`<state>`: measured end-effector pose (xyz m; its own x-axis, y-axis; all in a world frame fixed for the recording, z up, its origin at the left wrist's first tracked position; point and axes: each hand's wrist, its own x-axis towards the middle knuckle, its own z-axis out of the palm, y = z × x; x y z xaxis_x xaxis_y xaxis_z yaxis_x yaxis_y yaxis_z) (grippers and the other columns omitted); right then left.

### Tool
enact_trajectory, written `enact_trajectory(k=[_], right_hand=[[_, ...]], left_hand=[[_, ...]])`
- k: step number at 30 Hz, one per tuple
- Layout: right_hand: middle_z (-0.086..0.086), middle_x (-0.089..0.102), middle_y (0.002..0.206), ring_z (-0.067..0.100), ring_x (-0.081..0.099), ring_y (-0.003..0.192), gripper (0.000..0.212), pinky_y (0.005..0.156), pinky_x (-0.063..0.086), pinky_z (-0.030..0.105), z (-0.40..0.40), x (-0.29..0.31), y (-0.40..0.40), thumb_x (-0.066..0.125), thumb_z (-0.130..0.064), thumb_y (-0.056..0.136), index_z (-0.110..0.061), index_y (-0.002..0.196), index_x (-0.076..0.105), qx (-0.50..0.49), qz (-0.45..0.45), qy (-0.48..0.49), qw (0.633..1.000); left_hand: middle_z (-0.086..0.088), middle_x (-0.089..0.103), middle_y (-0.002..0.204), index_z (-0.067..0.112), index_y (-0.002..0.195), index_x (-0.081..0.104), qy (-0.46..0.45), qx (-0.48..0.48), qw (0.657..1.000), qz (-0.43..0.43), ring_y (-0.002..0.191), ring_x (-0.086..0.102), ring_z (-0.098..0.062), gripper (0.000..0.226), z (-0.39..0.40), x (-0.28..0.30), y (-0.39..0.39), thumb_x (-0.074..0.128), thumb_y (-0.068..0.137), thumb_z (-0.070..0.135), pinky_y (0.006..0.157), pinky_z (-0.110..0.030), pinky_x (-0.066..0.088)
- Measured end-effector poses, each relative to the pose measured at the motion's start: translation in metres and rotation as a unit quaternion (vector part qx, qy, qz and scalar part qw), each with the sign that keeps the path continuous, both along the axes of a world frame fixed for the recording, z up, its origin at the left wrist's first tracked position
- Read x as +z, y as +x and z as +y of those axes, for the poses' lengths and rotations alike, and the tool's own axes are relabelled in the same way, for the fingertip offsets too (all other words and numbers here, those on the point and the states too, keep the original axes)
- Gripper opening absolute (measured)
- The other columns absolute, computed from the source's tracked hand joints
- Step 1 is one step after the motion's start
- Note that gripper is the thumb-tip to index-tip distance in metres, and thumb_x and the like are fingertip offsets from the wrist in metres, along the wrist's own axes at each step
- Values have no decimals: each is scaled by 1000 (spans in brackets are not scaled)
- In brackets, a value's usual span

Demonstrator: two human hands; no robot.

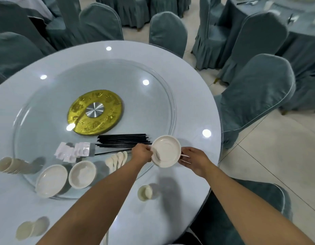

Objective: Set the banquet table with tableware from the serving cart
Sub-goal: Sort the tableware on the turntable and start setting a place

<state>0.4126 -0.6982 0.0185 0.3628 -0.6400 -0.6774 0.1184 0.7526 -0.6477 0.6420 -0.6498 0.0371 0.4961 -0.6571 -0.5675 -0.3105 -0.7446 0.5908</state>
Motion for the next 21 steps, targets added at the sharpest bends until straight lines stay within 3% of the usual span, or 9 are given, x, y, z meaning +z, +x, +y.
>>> enact_trajectory(k=[6,13,21], right_hand=[[18,73,96,30,71,84,18,80,58,37,-3,-6,5,69,-8,88,4,102,68,7,26,-13,1000],[17,73,92,29,73,81,16,79,59,37,-1,-12,15,67,-8,89,5,100,67,18,67,-32,997],[16,74,92,29,72,83,16,81,60,38,0,-14,30,67,-10,89,3,99,69,50,96,-52,993]], left_hand=[[-13,72,86,7,91,68,7,-7,1000,-6,62,70,-23,10,-1,-5,2,66,82,3,61,-28,59],[-20,69,95,3,81,64,28,27,999,23,83,72,-34,8,-3,-6,9,65,82,-5,71,-44,62],[-23,69,86,-6,95,65,61,60,993,86,77,71,-33,15,7,-12,29,61,80,-5,72,-44,62]])
